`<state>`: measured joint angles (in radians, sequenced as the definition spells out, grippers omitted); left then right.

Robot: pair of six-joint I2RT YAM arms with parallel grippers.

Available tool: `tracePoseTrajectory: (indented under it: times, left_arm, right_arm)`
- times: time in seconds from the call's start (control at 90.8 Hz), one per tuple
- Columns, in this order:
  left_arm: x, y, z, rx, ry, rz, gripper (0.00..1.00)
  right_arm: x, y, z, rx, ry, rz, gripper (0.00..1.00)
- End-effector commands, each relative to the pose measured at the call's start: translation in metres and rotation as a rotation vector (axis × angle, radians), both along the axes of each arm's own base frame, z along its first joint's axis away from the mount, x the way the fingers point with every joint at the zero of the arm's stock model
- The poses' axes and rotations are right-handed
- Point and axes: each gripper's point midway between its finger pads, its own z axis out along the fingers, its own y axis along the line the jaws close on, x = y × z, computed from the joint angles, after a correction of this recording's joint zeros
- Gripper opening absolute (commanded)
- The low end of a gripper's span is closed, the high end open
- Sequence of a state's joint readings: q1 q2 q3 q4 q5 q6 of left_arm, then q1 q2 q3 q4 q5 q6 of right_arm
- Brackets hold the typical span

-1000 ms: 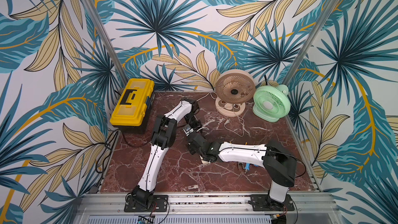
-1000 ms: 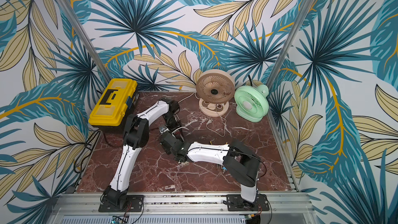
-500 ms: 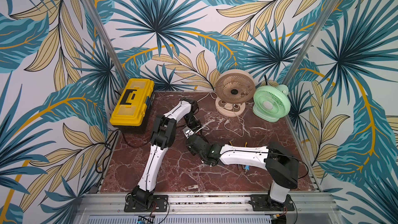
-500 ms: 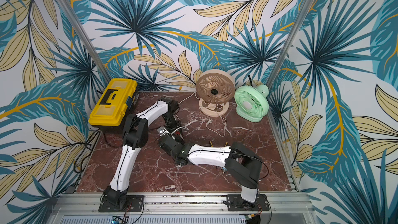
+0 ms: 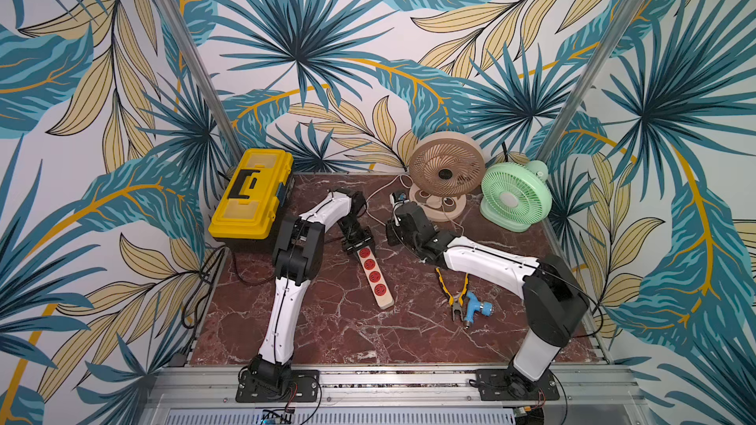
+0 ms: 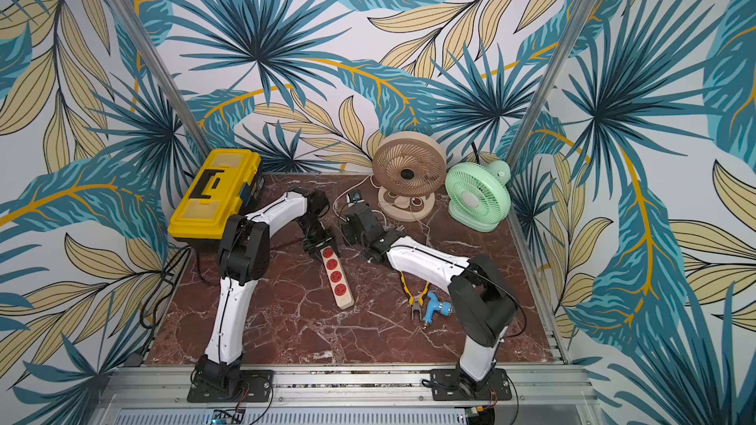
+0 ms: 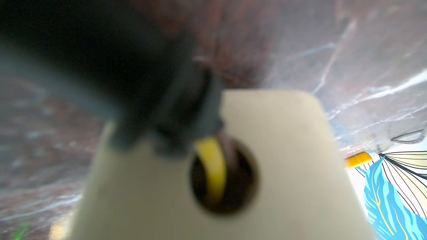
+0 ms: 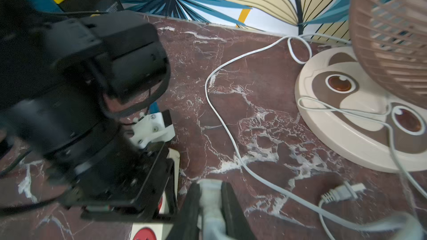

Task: Unplug the desk fan from the power strip
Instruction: Place the plug at the center of the board.

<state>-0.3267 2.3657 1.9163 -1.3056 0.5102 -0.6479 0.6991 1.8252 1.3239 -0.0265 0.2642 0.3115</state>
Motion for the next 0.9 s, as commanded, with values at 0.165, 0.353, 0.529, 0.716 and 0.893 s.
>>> tracePoseTrajectory:
  times: [0.165, 0.353, 0.529, 0.716, 0.893]
  left_arm:
    - [0.027, 0.053, -0.052, 0.236, -0.171, -0.025, 0.06]
    - [0.034, 0.05, -0.036, 0.208, -0.237, -0.032, 0.19]
    - [0.042, 0.044, -0.021, 0.167, -0.302, -0.043, 0.36]
    - [0.055, 0.034, 0.0, 0.107, -0.394, -0.041, 0.82]
    - [0.066, 0.029, 0.034, 0.071, -0.496, -0.056, 1.0]
  right_arm:
    - [0.06, 0.021, -0.072, -0.027, 0.232, 0.017, 0.0]
    - [0.091, 0.027, -0.097, -0.03, 0.296, 0.005, 0.13]
    - [0.095, 0.022, -0.099, -0.078, 0.315, 0.008, 0.51]
    - [0.089, 0.019, -0.073, -0.105, 0.274, 0.059, 0.99]
    - [0.074, 0.007, -0.029, -0.102, 0.181, 0.082, 1.0]
